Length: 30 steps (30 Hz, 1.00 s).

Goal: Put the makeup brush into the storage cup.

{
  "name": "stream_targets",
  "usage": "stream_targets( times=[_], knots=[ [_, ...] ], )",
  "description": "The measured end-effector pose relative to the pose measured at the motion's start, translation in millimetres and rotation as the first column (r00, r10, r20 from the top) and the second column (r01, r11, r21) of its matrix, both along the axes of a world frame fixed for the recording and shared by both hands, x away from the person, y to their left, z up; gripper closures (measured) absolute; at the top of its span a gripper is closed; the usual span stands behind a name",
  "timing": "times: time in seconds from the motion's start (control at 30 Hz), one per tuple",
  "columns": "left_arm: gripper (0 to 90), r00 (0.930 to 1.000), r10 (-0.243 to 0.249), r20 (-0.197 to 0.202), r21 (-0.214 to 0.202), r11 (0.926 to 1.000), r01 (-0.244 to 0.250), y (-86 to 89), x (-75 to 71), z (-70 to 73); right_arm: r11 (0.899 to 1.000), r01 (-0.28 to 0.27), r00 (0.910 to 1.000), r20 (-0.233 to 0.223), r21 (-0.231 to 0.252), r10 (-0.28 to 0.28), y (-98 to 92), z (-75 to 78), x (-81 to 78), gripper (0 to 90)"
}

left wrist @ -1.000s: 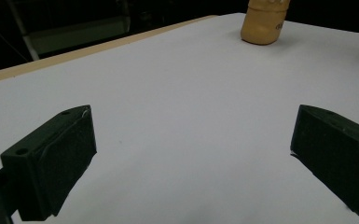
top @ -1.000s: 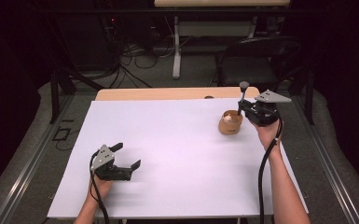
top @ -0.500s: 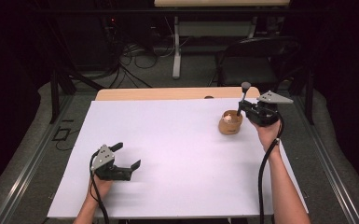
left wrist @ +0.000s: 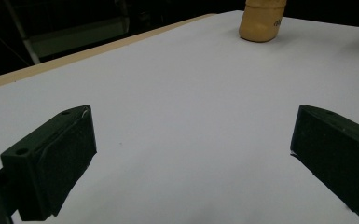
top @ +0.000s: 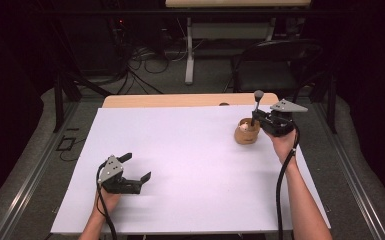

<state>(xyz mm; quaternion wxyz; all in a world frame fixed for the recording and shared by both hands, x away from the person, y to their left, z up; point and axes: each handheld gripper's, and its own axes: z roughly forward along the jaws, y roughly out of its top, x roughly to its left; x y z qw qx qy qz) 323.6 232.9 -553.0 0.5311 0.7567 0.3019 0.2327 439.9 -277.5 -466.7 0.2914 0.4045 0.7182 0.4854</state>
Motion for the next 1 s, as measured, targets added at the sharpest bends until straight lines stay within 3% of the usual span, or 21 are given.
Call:
stream_targets(
  times=[0.43, 1.0],
  knots=[
    [0.3, 1.0, 0.002, -0.001, 0.003, 1.0, -0.002, 1.1, 0.3, -0.2, 1.0, 0.006, 0.9999, -0.013, -0.013, -0.006, 2.3, -9.2, 5.0, 79.0],
    [0.2, 1.0, 0.002, -0.001, 0.003, 1.0, -0.002, 0.9, 0.0, 0.0, 0.999, 0.01, 0.9979, -0.064, -0.038, -0.012, 2.6, -17.5, 9.7, 78.4]
  ],
)
